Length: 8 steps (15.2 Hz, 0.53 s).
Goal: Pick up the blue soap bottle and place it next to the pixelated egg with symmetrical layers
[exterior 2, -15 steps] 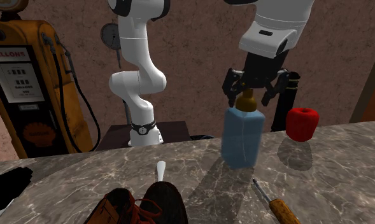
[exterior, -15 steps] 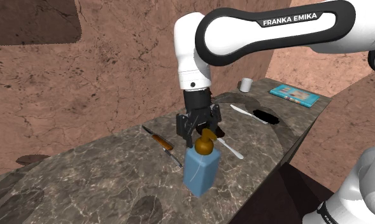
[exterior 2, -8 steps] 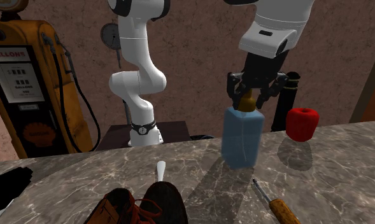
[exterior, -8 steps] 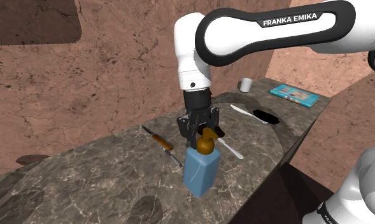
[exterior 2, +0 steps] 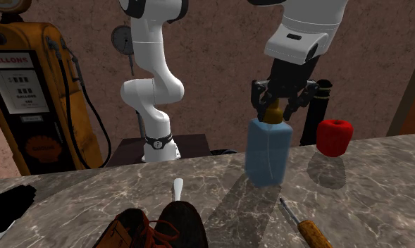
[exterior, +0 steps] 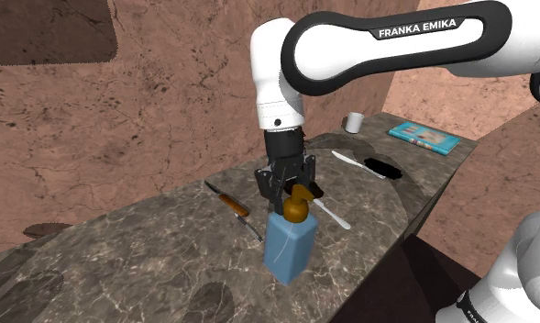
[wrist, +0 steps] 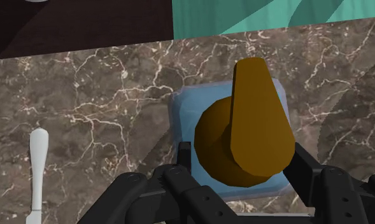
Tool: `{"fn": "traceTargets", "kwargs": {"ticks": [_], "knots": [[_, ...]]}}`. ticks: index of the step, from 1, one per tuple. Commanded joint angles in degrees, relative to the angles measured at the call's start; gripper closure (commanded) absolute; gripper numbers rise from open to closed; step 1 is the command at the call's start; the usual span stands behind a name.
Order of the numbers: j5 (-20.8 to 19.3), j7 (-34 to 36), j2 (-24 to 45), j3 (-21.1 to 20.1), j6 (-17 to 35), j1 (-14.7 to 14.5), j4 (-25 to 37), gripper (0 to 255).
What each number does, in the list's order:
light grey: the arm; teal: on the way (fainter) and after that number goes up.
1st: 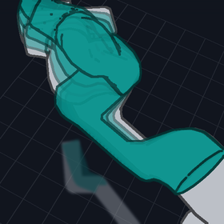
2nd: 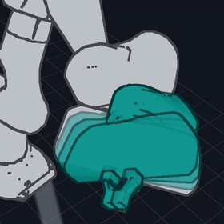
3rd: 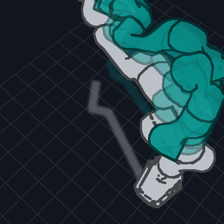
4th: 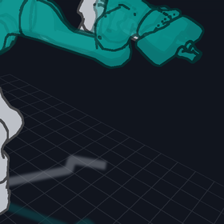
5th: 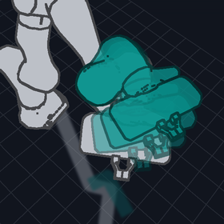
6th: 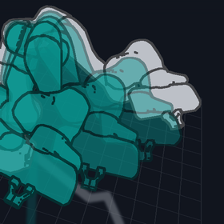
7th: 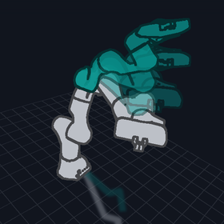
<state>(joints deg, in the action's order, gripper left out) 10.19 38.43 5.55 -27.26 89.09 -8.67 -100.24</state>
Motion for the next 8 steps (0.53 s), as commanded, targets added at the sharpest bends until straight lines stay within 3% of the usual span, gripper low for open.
{"fn": "traceTargets", "kwargs": {"ticks": [1,8], "knots": [[0.0,0.1,-0.1,0.0,-0.7,0.0,0.7,255],[0.1,1.1,0.0,0.0,-6.0,0.0,6.1,255]]}}
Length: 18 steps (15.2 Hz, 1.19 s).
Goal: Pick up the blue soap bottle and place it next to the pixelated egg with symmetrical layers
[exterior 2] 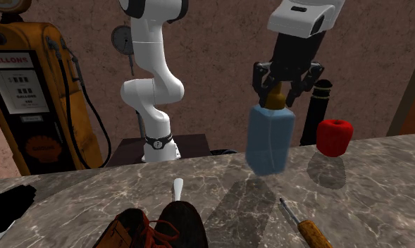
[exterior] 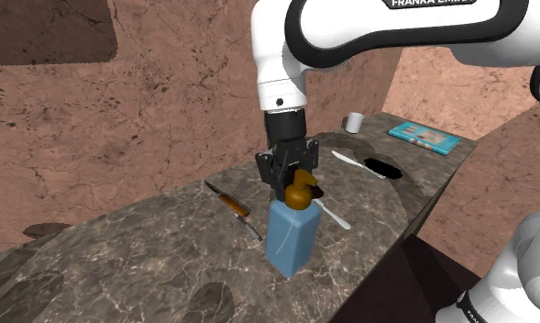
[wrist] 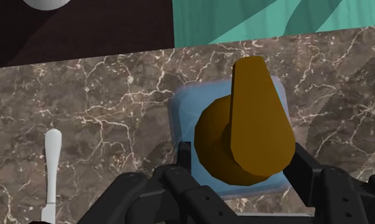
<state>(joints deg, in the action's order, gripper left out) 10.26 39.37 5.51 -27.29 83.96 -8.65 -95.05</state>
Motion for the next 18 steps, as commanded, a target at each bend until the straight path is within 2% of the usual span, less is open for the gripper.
{"fn": "traceTargets", "kwargs": {"ticks": [1,18], "knots": [[0.0,0.3,0.1,0.0,-1.6,0.0,1.7,255],[-0.8,4.2,4.0,-0.6,-15.5,-1.0,19.5,255]]}}
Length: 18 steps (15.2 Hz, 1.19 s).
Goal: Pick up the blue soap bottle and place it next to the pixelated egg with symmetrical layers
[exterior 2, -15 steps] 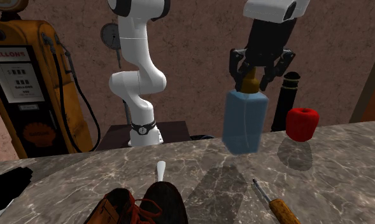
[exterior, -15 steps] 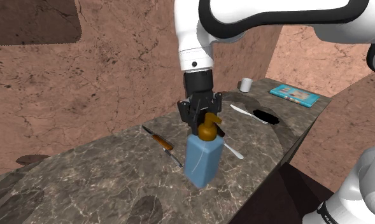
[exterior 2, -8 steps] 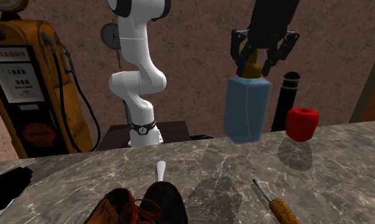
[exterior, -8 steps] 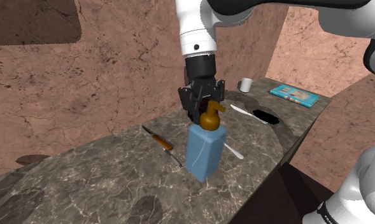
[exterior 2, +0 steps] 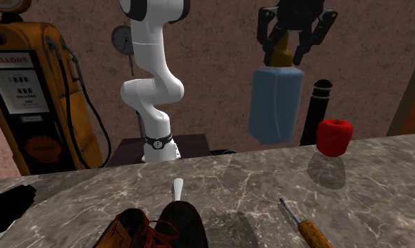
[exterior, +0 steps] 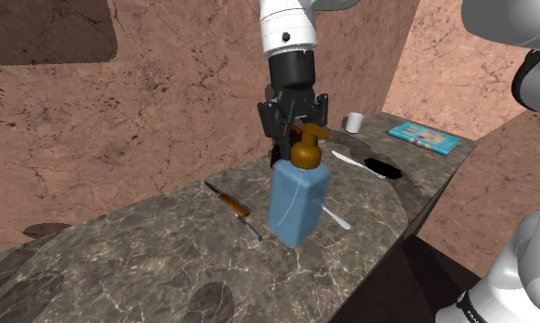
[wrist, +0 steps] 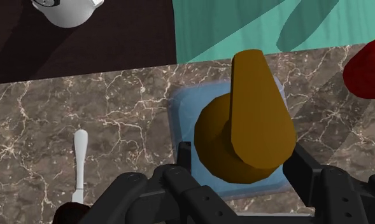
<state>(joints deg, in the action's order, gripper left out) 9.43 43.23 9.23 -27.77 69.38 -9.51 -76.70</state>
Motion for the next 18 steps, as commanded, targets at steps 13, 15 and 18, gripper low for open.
{"fn": "traceTargets", "kwargs": {"ticks": [13,15,18], "knots": [[0.5,-19.9,-15.8,9.1,-2.4,10.2,-15.5,255],[-0.3,-23.1,-17.5,10.8,-2.7,11.5,-17.2,255],[-1.8,-28.0,-19.4,13.4,-3.2,13.3,-19.3,255]]}}
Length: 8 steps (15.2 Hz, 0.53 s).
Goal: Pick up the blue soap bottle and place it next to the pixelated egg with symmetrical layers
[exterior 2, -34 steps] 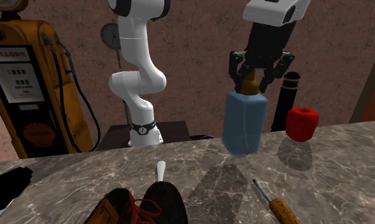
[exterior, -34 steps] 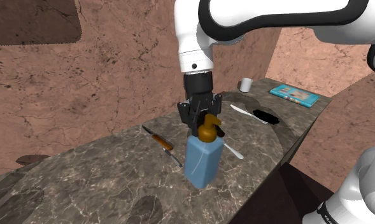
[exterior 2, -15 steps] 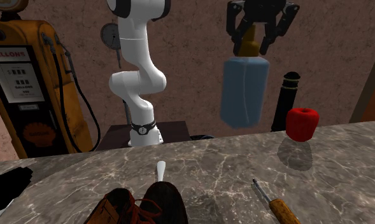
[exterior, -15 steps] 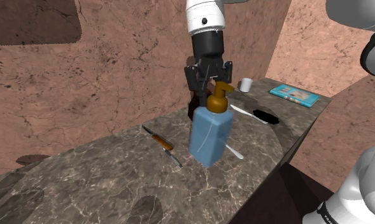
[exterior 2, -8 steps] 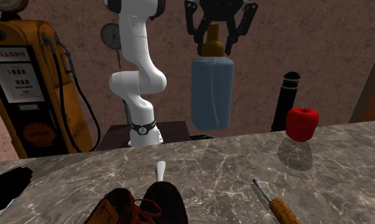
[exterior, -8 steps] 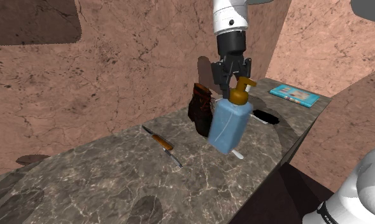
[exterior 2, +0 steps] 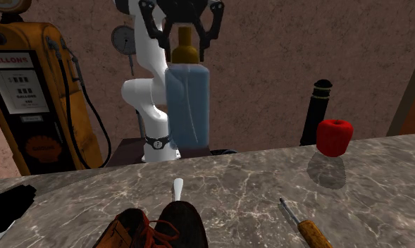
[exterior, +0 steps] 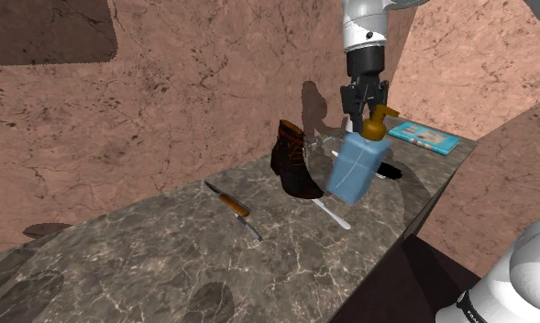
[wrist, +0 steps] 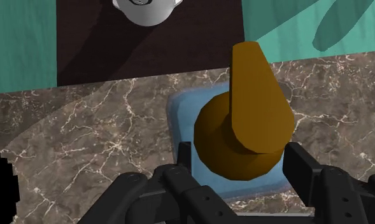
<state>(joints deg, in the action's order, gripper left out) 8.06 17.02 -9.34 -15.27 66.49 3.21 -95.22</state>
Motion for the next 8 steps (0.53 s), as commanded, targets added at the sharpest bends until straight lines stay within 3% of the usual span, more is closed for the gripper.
{"fn": "traceTargets", "kwargs": {"ticks": [1,8], "knots": [[-1.0,-3.3,-1.4,1.8,-0.4,1.2,-1.3,255],[-5.7,-14.3,-3.3,7.9,-0.9,5.1,-3.4,255]]}}
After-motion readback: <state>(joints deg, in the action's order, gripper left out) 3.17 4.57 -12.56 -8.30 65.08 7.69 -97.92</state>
